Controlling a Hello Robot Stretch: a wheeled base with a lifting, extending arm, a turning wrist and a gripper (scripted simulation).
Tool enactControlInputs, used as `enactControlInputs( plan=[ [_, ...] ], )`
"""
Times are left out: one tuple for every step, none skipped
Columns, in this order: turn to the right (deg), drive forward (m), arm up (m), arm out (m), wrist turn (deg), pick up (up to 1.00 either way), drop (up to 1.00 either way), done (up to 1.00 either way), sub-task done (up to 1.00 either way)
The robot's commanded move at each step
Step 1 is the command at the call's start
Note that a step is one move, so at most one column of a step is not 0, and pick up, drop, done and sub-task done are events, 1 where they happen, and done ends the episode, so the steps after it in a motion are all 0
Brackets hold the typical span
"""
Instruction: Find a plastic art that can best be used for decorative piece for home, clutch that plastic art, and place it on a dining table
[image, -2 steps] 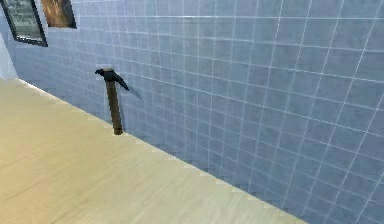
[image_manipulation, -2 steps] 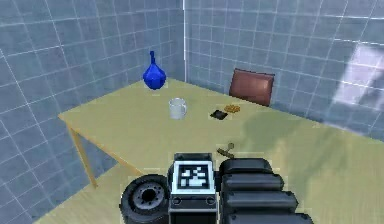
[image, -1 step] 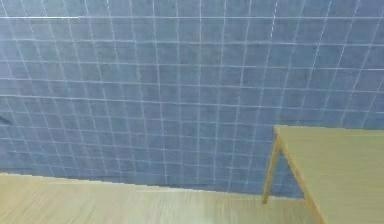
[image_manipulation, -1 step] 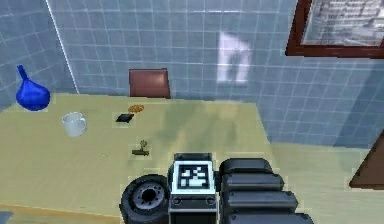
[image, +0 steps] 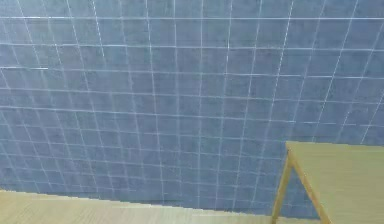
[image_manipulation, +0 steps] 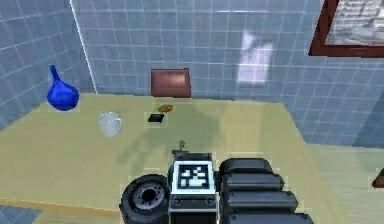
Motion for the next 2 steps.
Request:
enactControlInputs(
  plan=[
    [-45.0, 0.0, 0.0, 0.0, 0.0, 0.0, 0.0, 0.0, 0.0],
    [-45.0, 0.0, 0.0, 0.0, 0.0, 0.0, 0.0, 0.0, 0.0]
  ],
)
